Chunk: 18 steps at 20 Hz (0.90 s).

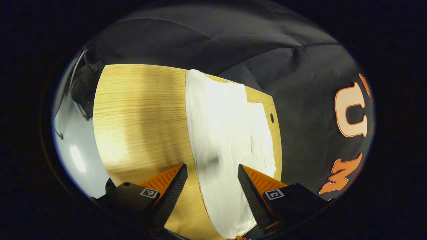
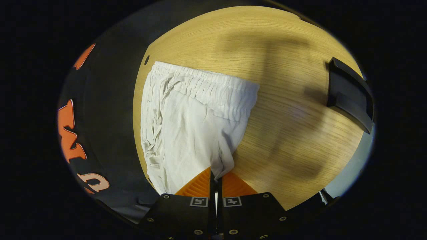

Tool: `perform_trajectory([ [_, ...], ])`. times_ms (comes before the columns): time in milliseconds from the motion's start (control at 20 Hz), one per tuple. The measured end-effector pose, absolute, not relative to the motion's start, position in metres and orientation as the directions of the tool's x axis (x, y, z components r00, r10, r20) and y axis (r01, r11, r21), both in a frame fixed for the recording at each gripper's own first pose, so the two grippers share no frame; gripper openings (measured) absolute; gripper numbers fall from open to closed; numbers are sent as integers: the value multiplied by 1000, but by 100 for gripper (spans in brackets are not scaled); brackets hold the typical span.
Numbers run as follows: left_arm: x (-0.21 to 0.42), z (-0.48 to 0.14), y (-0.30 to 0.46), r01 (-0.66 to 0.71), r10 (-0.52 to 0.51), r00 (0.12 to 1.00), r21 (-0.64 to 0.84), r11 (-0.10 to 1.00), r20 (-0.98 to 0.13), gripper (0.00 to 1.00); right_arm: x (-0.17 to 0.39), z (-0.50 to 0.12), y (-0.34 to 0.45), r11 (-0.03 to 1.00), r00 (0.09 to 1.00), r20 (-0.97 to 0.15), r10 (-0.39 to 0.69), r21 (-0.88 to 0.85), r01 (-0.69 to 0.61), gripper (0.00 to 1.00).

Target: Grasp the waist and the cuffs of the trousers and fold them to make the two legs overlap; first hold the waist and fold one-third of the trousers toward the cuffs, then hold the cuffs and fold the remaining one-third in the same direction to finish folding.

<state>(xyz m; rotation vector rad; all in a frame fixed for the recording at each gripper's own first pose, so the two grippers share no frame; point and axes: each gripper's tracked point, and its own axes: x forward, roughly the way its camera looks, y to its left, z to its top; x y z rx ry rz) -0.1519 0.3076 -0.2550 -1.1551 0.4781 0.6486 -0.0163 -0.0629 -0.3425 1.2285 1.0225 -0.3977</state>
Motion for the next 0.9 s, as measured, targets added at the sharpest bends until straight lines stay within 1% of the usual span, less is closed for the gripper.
perform_trajectory([
  [200,-138,-253,311,-667,207,745,-695,270,-634,100,-17,-342,-64,332,525,-812,257,584,741,1],
  [350,-123,-253,312,-651,186,758,-707,277,-625,97,-17,-342,-64,330,527,-811,256,585,741,2],
  [400,-119,-252,313,-644,184,764,-711,282,-618,99,-17,-342,-64,327,529,-810,254,586,741,1],
  [550,-109,-260,313,-652,170,756,-703,284,-632,94,-17,-342,-64,320,535,-807,250,590,741,2],
  [600,-107,-264,313,-665,161,744,-695,275,-648,87,-17,-342,-64,316,535,-807,250,590,743,2],
  [650,-108,-272,315,-689,160,722,-675,264,-673,67,-17,-342,-64,312,536,-807,248,590,744,2],
  [750,-107,-273,315,-685,145,726,-686,247,-672,26,-18,-342,-64,323,529,-812,248,584,745,2],
  [800,-104,-274,315,-683,143,727,-689,242,-671,20,-17,-341,-64,340,526,-814,246,581,740,2],
  [850,-107,-274,315,-692,146,719,-681,238,-680,13,-17,-340,-65,354,526,-816,239,578,735,2],
  [900,-108,-270,319,-695,138,715,-677,243,-685,9,-17,-337,-64,362,530,-816,231,578,731,2],
])
